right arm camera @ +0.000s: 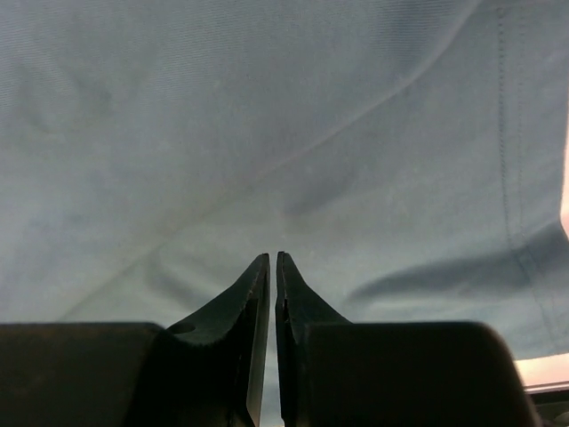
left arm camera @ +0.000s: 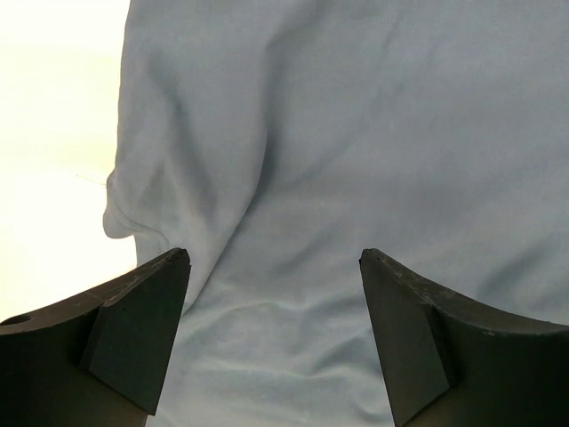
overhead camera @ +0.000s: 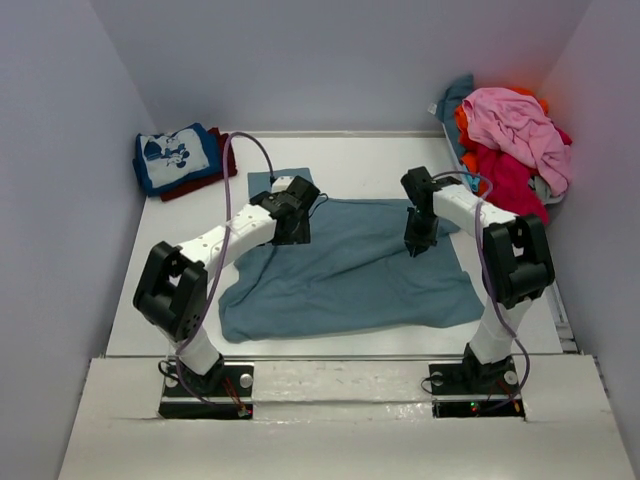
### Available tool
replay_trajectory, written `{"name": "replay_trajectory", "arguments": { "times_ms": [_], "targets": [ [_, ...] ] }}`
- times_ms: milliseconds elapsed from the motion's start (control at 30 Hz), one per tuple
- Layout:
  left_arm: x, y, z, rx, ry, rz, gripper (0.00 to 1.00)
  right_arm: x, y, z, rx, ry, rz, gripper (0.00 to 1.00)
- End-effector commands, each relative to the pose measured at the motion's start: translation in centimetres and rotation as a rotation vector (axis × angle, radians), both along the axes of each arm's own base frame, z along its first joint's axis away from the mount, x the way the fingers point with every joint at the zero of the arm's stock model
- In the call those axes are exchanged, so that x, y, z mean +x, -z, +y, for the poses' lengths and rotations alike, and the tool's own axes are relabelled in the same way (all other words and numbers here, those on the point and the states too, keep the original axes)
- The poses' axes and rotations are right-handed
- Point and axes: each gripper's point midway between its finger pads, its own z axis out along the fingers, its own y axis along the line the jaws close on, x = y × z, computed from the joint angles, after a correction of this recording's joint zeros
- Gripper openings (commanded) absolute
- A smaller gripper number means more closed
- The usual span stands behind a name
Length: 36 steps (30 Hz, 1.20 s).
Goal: Fold and stack the t-shirts
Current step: Flatten out the tshirt
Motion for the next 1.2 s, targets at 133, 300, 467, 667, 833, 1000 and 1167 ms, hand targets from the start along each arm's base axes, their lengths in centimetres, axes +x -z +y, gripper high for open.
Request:
{"name": "replay_trajectory", "arguments": {
  "times_ms": [133,300,467,667,833,1000,1167],
  "targets": [
    [2.7,0.0,-0.6,0.028,-0.006,-0.014,0.91,-1.4,2.9,0.3,0.005,-0.020,0.051,0.14],
    [4.3,1.2,-0.6,0.041,-0.012,0.004,0.91,-1.9,3.0,0.2,0.004,-0.018,0.064,0.14],
    [5.9,1.8,0.1,0.032,-0.025,0.014,0.91,-2.3,1.9,0.0,0.006,-0.012,0.041,0.14],
    [6.2,3.3,0.7,0.053,-0.020,0.046,0.91,-3.0,3.7,0.2,0.020,-0.008,0.080,0.14],
    [6.7,4.3,1.1,0.054,-0.021,0.067,0.91,-2.7,5.8,0.0,-0.006,-0.020,0.114,0.14],
    [7.4,5.0,1.5,0.060,-0.017,0.086,0.91,-4.1,7.6,-0.1,-0.005,-0.024,0.164,0.13],
    [8.6,5.6,1.7,0.062,-0.003,0.113,0.91,-4.8,7.6,-0.4,-0.010,-0.019,0.166,0.13]
  ]
}}
